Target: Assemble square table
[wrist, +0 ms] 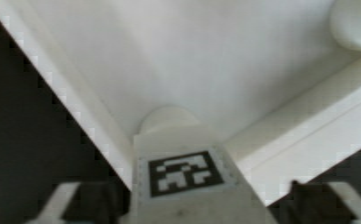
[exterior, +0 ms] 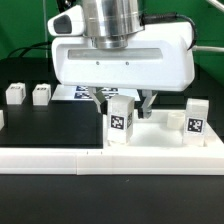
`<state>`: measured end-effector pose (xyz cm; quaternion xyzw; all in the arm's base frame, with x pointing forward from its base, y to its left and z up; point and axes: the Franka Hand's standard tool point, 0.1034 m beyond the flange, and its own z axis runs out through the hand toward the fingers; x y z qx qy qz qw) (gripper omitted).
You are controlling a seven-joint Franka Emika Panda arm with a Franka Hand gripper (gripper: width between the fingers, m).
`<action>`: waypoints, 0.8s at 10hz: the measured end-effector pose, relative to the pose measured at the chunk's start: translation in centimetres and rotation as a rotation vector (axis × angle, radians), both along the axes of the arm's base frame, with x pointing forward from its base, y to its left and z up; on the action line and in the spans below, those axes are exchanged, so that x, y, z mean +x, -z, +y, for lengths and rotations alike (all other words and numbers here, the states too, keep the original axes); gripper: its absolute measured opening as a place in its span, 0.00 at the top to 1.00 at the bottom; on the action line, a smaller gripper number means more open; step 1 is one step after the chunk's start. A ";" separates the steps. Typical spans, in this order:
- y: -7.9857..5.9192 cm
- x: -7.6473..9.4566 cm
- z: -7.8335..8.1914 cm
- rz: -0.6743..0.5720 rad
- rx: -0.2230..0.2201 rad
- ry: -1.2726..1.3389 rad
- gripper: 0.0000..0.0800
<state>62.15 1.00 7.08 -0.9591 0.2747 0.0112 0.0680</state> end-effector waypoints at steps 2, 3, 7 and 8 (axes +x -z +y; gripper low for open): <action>0.0 -0.1 -0.3 0.002 -0.003 0.003 0.61; 0.1 -0.1 -0.3 0.004 -0.003 0.015 0.63; 0.1 0.0 -0.4 0.017 -0.004 0.215 0.63; 0.2 -0.2 -0.2 0.003 -0.016 0.410 0.63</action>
Offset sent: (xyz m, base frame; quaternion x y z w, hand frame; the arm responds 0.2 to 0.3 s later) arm 0.0000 0.0000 0.0000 0.0000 0.0000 0.0650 0.9979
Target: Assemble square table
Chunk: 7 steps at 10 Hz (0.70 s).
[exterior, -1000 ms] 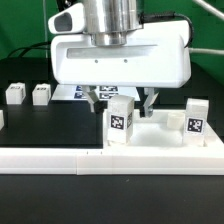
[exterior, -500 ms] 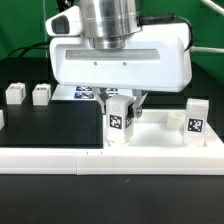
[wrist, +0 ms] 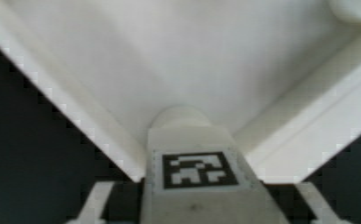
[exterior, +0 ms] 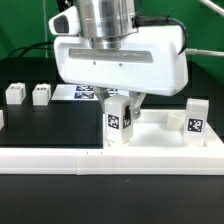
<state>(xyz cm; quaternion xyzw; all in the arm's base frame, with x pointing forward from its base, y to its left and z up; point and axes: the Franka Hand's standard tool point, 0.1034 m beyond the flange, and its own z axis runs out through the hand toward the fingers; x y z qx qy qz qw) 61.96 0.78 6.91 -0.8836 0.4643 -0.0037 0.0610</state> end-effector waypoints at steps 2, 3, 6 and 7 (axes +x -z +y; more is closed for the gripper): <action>0.1 -0.5 1.1 0.011 0.022 0.453 0.63; 0.1 -0.3 1.0 0.000 0.073 0.649 0.63; 0.1 -0.2 0.9 -0.003 0.105 0.821 0.63; 0.1 -0.2 0.9 -0.002 0.105 0.822 0.63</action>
Offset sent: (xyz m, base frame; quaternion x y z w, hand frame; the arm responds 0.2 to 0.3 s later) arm 0.0083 0.0058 0.0005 0.0885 -0.0582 0.2984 0.9485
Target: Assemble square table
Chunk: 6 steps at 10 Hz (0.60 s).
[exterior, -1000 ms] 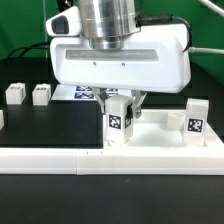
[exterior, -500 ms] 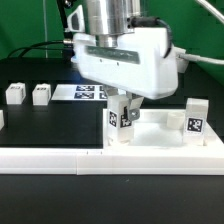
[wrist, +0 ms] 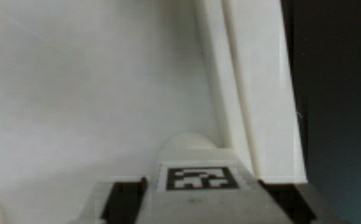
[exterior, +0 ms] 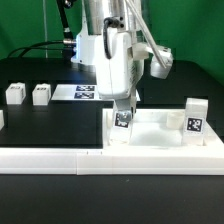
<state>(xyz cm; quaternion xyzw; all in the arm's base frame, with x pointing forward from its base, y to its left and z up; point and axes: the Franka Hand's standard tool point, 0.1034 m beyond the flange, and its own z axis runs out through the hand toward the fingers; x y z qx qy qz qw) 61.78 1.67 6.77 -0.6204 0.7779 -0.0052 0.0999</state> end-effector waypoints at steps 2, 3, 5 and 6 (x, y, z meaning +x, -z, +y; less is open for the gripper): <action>0.1 -0.1 0.0 -0.005 -0.025 -0.118 0.63; 0.2 -0.4 0.1 0.002 -0.068 -0.368 0.34; 0.2 -0.6 0.3 0.009 -0.091 -0.557 0.20; 0.2 -0.5 0.1 0.000 -0.107 -0.636 0.20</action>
Offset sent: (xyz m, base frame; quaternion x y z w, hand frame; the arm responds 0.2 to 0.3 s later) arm -0.0083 0.0201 -0.0025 -0.1054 -0.0202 -0.5291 0.8418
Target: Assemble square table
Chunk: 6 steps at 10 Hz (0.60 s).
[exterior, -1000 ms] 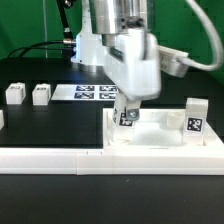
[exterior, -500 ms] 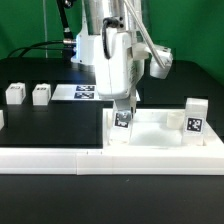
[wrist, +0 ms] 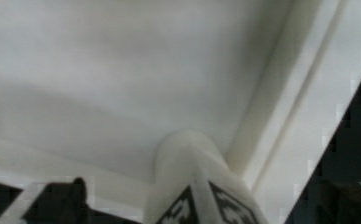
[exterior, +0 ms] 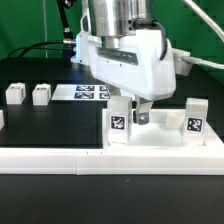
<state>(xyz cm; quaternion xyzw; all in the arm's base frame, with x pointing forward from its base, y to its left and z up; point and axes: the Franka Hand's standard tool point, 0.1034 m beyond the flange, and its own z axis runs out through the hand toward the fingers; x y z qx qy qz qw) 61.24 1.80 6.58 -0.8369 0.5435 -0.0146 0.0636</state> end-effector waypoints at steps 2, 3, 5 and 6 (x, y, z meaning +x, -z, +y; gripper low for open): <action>0.0 0.0 -0.2 -0.014 -0.020 -0.151 0.19; 0.0 0.0 -0.2 -0.017 -0.023 -0.185 0.19; -0.3 0.6 -0.8 -0.039 -0.061 -0.517 0.19; -0.2 0.7 -0.9 -0.050 -0.070 -0.544 0.19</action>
Offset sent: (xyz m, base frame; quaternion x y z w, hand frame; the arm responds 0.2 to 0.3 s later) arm 0.0220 0.0022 0.0033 0.0057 -0.0423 -0.4063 0.9127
